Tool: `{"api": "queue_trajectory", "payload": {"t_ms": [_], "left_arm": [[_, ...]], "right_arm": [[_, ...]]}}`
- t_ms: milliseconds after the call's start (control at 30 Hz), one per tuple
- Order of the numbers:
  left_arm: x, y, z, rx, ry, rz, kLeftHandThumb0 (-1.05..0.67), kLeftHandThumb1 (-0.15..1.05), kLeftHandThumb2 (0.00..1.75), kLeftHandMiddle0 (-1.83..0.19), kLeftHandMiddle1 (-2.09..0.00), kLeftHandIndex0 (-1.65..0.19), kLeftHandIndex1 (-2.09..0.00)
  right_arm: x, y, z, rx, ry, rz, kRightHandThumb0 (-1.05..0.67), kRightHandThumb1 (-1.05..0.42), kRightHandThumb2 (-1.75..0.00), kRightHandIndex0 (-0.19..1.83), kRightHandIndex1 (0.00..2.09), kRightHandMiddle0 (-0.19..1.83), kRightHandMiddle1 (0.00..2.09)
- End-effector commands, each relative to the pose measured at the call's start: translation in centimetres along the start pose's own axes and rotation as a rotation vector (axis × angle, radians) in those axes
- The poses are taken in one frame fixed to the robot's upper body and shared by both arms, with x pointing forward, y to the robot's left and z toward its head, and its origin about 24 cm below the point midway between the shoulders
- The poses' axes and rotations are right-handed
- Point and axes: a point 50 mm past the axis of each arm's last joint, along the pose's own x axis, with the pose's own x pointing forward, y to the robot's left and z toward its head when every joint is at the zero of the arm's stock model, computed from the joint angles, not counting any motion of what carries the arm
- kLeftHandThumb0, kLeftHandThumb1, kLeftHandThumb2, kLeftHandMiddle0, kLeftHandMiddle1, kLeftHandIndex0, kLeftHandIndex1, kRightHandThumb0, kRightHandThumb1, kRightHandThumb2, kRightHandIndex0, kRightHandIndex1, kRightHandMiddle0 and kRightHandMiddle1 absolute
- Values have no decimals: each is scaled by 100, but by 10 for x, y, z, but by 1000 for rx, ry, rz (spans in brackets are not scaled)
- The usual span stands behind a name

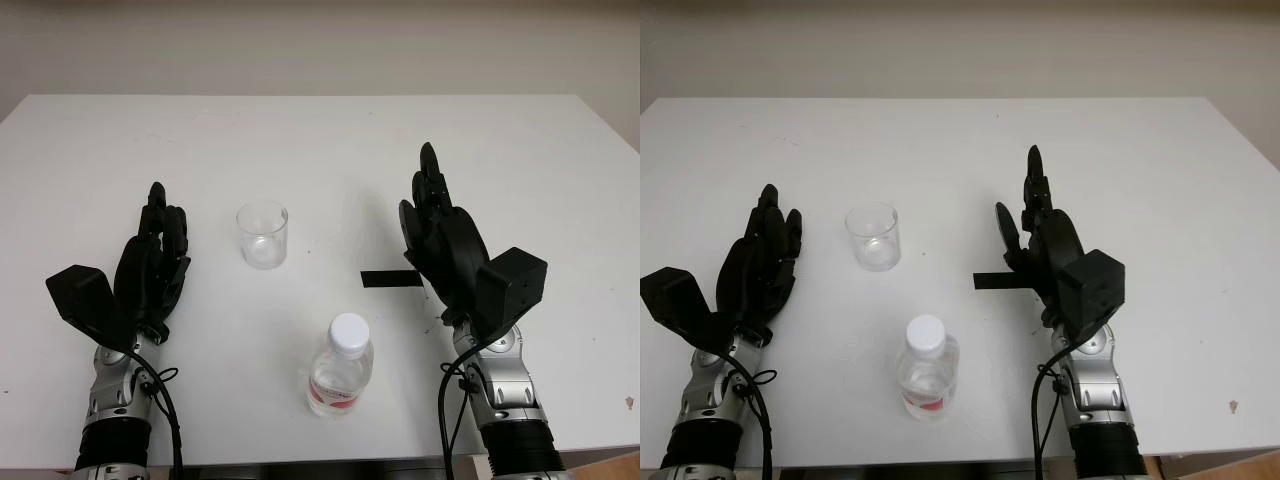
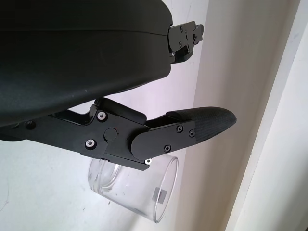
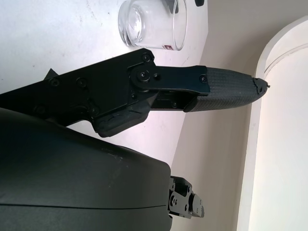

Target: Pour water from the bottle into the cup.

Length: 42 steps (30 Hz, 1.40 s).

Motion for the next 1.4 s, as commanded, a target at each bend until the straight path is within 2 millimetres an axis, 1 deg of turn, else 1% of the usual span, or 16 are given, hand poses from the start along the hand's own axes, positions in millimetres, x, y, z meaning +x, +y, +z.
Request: {"api": "queue_trajectory", "payload": {"t_ms": [0, 133, 300, 400, 533, 633, 700, 800, 867, 1033, 1133, 1267, 1367], "left_arm": [[-9, 2, -11, -6, 44, 14, -72, 105, 62, 14, -6, 18, -6], [-9, 2, -12, -11, 52, 17, -72, 105, 62, 15, -5, 17, -6], [-8, 1, -11, -12, 45, 16, -70, 105, 62, 14, -6, 18, -5], [-7, 2, -11, -10, 51, 19, -71, 105, 61, 15, -5, 18, -5], [-7, 3, -11, -8, 55, 16, -72, 105, 62, 15, -5, 18, -5], [-6, 3, -12, -11, 54, 11, -73, 105, 61, 15, -5, 18, -6], [-5, 1, -12, -19, 50, 8, -73, 105, 61, 15, -5, 18, -5], [-5, 1, -12, -26, 47, 8, -72, 105, 61, 15, -5, 18, -5], [-5, 1, -11, -28, 46, 7, -72, 105, 61, 15, -6, 18, -5], [-4, -1, -11, -25, 49, 7, -72, 105, 60, 14, -6, 18, -6], [-4, -1, -12, -23, 46, 1, -72, 105, 60, 14, -6, 18, -5], [-5, -2, -12, -26, 46, 9, -72, 105, 61, 14, -6, 18, -5], [-5, -1, -12, -29, 49, 11, -72, 105, 60, 14, -5, 18, -5]], "right_arm": [[-2, 0, 2, -3, -6, 0, -93, -105, -50, -19, 0, -19, 0], [-3, 0, 1, 6, 2, 9, -91, -105, -49, -19, 0, -19, 0], [-5, -1, -6, 12, 26, 25, -91, -105, -48, -19, 0, -19, 0], [-12, -9, -13, 25, 28, 56, -94, -105, -46, -19, 0, -19, 0], [-22, -21, -15, 43, 4, 151, -98, -105, -39, -19, 0, -19, 0], [-33, -35, -11, 22, -3, 255, -99, -105, -32, -19, 0, -19, 0], [-43, -46, -5, -12, 6, 307, -103, -105, -21, -19, 0, -19, 0], [-53, -51, 3, -15, 19, 353, -105, -104, -11, -19, 0, -19, 0], [-62, -53, 10, 15, 22, 383, -105, -101, -7, -19, 0, -19, 0], [-85, -51, 24, 48, 29, 472, -105, -97, -5, -19, 0, -19, 0], [-94, -46, 28, 43, 38, 517, -105, -98, -5, -19, 0, -19, 0], [-97, -34, 26, 32, 26, 577, -103, -97, -5, -19, 0, -19, 0], [-96, -26, 21, 56, 38, 600, -100, -96, -5, -19, 0, -19, 0]]}}
